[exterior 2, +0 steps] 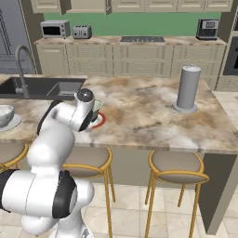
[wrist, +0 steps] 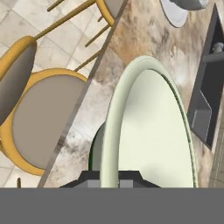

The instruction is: Move the bowls from the cabinet to the plates on the dining table.

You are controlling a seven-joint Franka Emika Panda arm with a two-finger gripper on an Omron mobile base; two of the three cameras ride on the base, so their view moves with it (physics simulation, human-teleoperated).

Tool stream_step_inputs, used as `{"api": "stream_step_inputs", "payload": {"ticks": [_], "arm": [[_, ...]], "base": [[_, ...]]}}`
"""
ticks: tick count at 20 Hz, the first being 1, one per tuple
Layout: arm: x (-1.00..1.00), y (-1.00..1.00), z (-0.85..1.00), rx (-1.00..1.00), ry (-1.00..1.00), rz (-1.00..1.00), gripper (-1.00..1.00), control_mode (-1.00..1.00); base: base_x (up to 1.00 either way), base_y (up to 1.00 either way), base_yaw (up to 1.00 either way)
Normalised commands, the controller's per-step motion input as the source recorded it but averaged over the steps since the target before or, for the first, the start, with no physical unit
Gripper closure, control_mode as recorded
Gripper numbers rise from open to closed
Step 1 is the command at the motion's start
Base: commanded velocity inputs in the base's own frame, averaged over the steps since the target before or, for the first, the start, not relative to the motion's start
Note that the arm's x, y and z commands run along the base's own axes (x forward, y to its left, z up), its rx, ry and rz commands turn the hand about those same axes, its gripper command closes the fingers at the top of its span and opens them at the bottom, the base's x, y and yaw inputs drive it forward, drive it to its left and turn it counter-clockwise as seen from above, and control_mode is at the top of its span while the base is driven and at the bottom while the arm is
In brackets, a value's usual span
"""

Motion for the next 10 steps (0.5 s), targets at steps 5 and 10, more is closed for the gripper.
{"api": "stream_step_inputs", "payload": {"ticks": [5,10], "arm": [[0.35,0.06,-0.2,-0.05,0.0,0.03,1.0,-1.0],[0.18,0.1,-0.12,-0.01,0.0,0.02,1.0,-1.0]], "base": [[0.0,0.0,0.0],[0.0,0.0,0.0]]}}
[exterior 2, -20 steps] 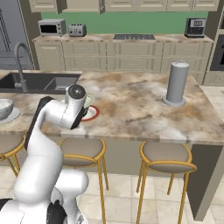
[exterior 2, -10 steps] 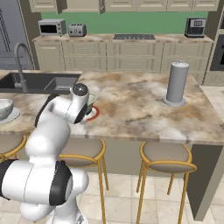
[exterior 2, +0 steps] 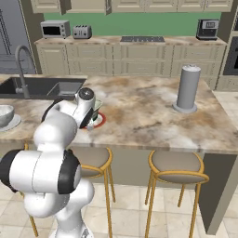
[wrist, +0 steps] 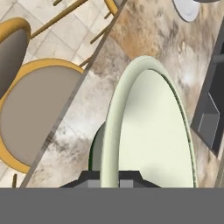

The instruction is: Move the bowls from the cabinet to the plates on the dining table.

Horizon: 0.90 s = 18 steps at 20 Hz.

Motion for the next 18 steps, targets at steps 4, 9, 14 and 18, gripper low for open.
{"api": "stream_step_inputs", "payload": {"ticks": [4,9,14,18], "arm": [[0.09,0.08,-0.12,0.0,0.0,0.03,1.0,-1.0],[0.2,0.04,-0.16,0.0,0.0,0.03,1.0,-1.0],[0.33,0.06,-0.28,0.0,0.0,0.02,1.0,-1.0],[0.36,0.03,-0.3,0.0,0.0,0.04,1.0,-1.0]], "base": [[0.0,0.0,0.0],[0.0,0.0,0.0],[0.0,0.0,0.0],[0.0,0.0,0.0]]}}
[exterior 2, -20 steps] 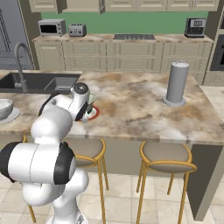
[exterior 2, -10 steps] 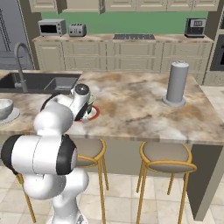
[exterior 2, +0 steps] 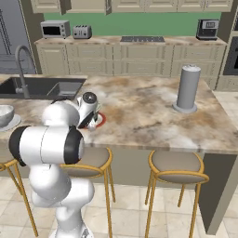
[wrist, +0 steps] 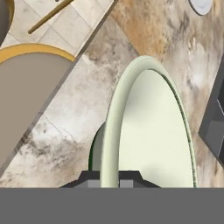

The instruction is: Move the bowls from the cabinet to the plates on the dining table.

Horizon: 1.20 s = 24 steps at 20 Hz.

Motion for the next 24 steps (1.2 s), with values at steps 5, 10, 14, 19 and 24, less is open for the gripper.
{"api": "stream_step_inputs", "payload": {"ticks": [5,10,14,19,24], "arm": [[0.35,0.02,-0.28,0.0,0.0,0.04,1.0,-1.0],[0.29,0.06,-0.26,0.0,-0.01,0.05,1.0,-1.0],[0.39,0.05,-0.2,0.0,-0.01,0.04,1.0,-1.0],[0.45,0.01,-0.13,0.0,-0.01,0.02,1.0,-1.0],[0.31,0.0,-0.15,0.0,0.0,0.02,1.0,-1.0]], "base": [[0.0,0.0,0.0],[0.0,0.0,0.0],[0.0,0.0,0.0],[0.0,0.0,0.0],[0.0,0.0,0.0]]}}
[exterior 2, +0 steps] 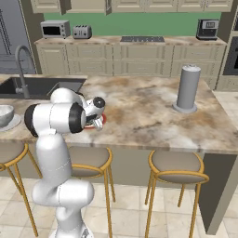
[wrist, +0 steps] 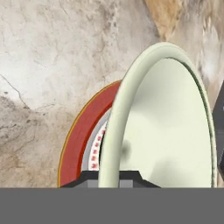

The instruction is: Move the bowls from the cabinet to the plates on the dining table.

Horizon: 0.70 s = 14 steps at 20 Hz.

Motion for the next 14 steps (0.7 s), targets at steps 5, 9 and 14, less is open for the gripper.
{"api": "stream_step_inputs", "payload": {"ticks": [5,9,14], "arm": [[0.16,0.0,-0.23,0.0,0.0,0.02,1.0,-1.0],[-0.03,0.0,-0.06,0.0,0.0,0.01,-1.0,-1.0],[-0.11,0.0,0.34,-0.05,-0.06,0.0,-1.0,-1.0]], "base": [[0.0,0.0,0.0],[0.0,0.0,0.0],[0.0,0.0,0.0]]}}
